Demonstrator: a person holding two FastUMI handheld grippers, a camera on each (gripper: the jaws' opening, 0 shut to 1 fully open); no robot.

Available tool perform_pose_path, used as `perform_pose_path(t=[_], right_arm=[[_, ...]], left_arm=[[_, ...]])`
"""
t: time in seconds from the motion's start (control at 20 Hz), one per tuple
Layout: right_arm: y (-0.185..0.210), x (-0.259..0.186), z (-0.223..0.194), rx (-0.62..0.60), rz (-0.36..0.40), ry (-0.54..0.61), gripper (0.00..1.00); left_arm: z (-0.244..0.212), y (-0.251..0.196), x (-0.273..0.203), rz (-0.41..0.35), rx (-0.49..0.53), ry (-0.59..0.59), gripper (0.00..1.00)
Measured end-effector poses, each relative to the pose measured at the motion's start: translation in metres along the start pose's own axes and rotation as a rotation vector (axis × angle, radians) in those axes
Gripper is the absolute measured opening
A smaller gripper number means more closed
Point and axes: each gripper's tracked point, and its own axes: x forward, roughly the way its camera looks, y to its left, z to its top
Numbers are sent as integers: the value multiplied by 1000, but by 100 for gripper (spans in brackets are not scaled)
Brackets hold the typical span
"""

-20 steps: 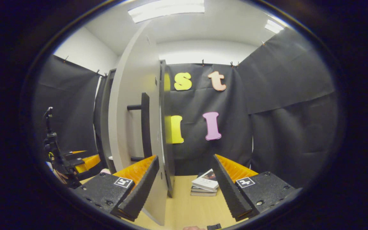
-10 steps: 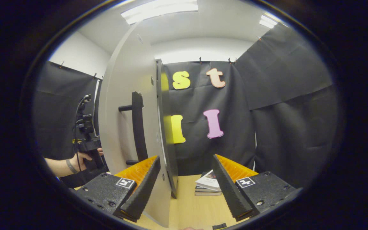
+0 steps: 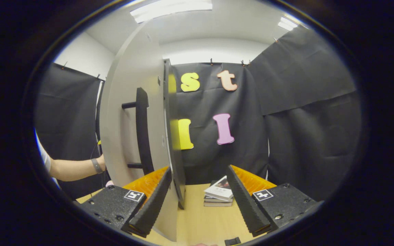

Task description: Open the cabinet door with the right hand, grasp the bottle in the cabinet with the left hand and place it on the coaster, then close the cabinet door with the right hand.

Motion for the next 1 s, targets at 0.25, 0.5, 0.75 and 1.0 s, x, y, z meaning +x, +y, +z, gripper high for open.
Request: perform_pose_path(t=[0.25,0.5,0.75,1.0], right_arm=[[-12,-3,1,23,-35,-12,97],[-20,-4,-3,38,-58,-3,100],[-16,-4,-4,32,-44,0,100],[-10,-5,1,19,-29,-8,98]], left_arm=[[-11,3,15,11,9,28,94],[-9,8,17,11,4,18,60],[0,9,-2,-16,-4,5,44],[22,19,-59,-47,11,-63,43]])
